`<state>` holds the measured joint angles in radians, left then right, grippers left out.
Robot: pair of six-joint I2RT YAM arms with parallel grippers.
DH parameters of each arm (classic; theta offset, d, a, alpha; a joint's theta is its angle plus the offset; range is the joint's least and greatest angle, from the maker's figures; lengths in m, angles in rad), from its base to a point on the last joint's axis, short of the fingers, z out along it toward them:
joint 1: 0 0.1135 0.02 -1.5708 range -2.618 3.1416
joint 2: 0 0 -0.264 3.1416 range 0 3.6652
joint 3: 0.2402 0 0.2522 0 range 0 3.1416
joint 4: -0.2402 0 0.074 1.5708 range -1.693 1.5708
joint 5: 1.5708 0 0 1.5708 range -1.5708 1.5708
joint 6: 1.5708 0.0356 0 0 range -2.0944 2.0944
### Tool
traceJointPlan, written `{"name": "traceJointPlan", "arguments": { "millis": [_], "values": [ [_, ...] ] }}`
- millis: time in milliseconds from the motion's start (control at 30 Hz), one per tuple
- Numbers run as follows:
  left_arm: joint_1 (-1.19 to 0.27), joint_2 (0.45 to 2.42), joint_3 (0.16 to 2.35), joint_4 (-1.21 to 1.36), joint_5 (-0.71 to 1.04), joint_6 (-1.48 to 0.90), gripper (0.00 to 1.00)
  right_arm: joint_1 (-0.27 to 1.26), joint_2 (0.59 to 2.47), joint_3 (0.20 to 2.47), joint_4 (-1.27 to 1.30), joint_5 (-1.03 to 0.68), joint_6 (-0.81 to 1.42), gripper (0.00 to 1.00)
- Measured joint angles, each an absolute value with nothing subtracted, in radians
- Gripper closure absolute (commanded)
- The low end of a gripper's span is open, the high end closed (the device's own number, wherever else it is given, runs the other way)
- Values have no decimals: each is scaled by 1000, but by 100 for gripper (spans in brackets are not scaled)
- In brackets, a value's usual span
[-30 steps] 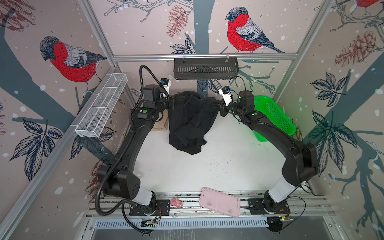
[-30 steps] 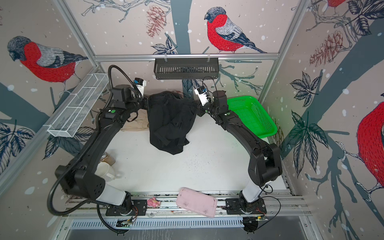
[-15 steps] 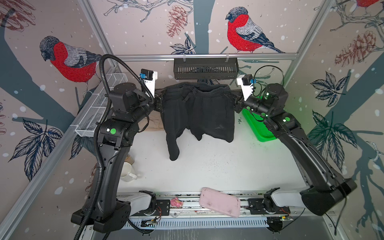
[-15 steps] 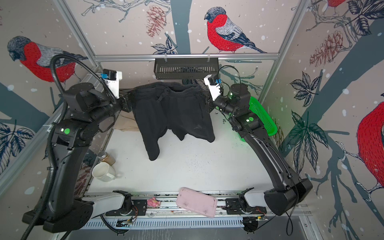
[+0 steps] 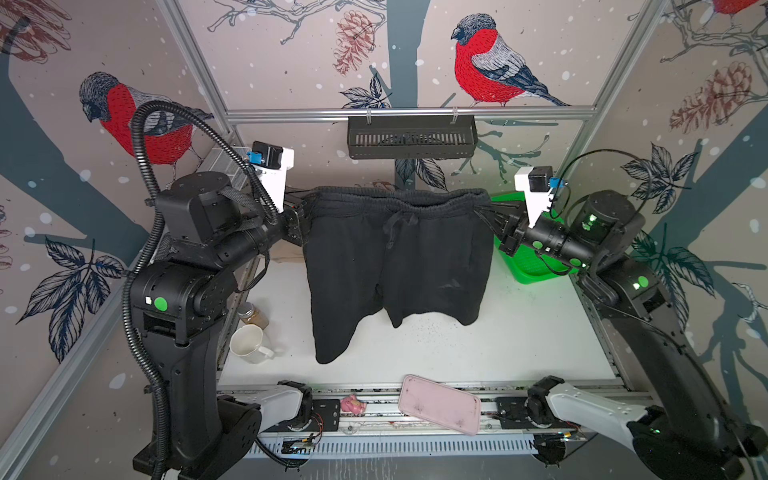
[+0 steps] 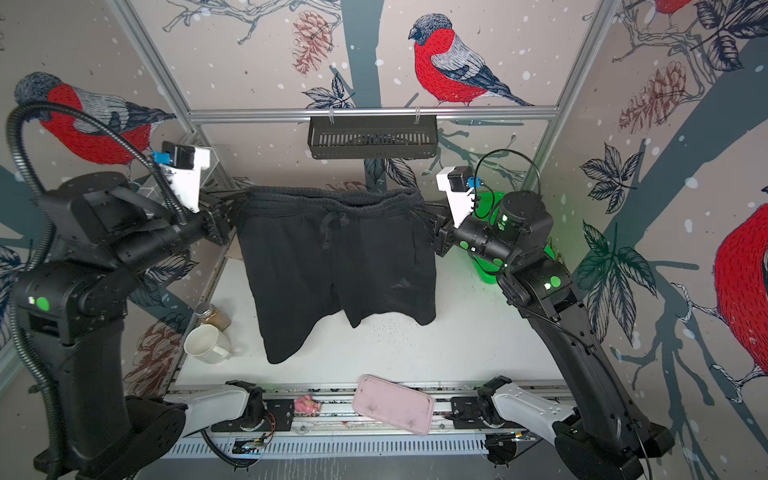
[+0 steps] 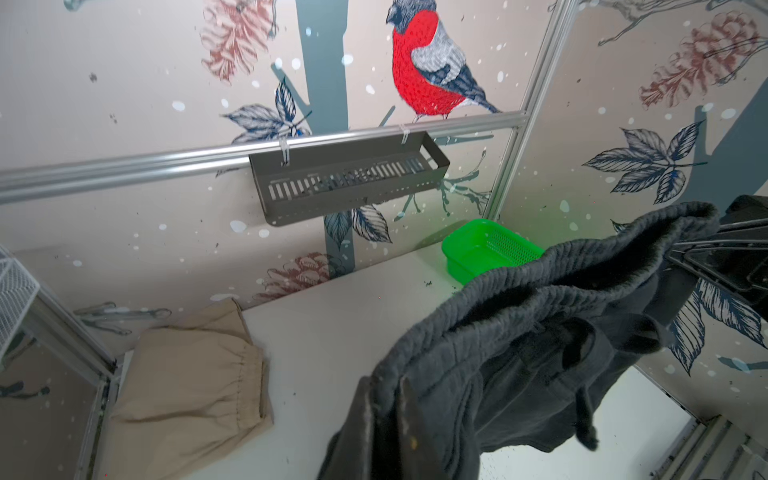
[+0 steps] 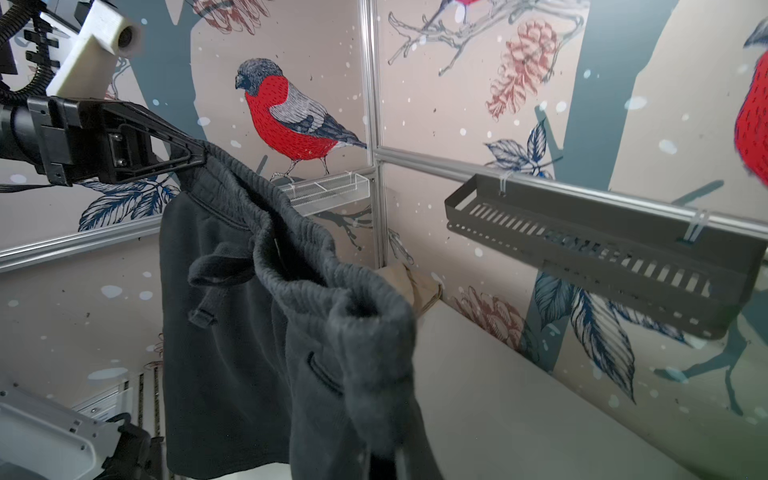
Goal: Fold and stack the shorts
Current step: 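Lift the dark shorts by the waistband with both grippers, spreading them apart, then lower the dark shorts flat onto the table and open both grippers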
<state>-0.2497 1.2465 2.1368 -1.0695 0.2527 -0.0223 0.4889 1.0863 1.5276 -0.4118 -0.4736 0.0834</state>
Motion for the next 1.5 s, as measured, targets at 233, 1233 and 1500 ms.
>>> {"name": "traceJointPlan", "arguments": {
  "millis": [233, 1233, 1500],
  "values": [
    [-250, 1293, 1830, -969, 101, -52, 100, 409, 1232, 1420, -357, -451, 96, 99],
    [-189, 1965, 1789, -276, -262, -1, 3, 326, 2303, 1988, 47, -511, 34, 19],
    [-270, 1664, 1468, -467, -58, -180, 3, 335, 1870, 1472, -170, -321, 138, 16]
  ]
}}
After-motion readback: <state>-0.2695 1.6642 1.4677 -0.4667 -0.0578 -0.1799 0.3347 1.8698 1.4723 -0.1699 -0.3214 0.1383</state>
